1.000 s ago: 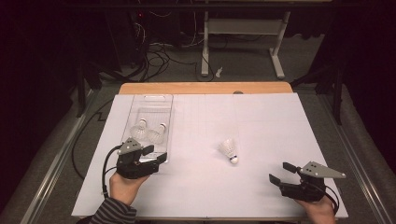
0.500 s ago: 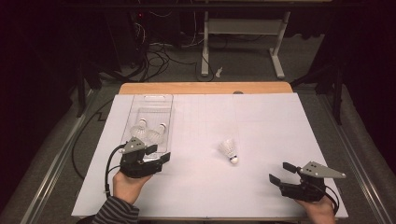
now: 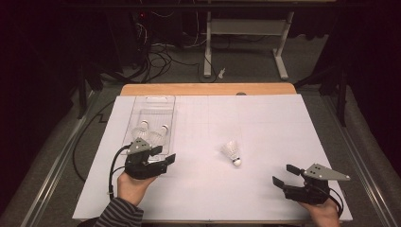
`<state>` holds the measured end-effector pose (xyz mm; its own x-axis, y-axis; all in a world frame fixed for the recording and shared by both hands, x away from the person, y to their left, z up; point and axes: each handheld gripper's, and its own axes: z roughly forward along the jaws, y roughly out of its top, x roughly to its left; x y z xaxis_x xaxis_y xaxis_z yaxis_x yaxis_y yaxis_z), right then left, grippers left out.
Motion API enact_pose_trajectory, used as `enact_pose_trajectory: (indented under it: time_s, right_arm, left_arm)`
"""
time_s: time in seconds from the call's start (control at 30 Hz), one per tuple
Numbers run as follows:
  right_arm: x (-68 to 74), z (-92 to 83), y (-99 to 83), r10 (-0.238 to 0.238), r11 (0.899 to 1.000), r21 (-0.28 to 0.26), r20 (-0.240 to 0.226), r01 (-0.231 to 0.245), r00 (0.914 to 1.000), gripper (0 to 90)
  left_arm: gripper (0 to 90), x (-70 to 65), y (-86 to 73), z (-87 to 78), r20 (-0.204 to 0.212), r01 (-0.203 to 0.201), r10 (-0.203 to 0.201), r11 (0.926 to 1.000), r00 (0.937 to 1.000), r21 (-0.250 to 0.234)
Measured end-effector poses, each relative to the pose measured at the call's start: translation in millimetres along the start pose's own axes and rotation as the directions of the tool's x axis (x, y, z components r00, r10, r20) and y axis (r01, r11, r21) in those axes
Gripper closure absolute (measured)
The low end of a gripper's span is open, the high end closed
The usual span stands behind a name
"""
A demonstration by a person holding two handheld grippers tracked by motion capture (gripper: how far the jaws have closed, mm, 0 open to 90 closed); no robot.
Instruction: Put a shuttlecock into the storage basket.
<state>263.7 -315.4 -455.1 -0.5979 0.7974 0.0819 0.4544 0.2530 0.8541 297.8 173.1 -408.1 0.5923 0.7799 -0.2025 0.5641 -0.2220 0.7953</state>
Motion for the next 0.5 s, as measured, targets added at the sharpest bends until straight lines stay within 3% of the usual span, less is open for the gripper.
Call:
enact_pose_trajectory:
  time_s: [0.5]
  right_arm:
    - [-0.4, -0.7, -0.1, 0.003, 1.0, -0.003, 0.003, -0.003, 1.0, 26.9]
  left_arm:
    - [39.2, -4.9, 5.4, 7.8, 0.016, -0.009, 0.009, 1.0, 0.9998, 0.002]
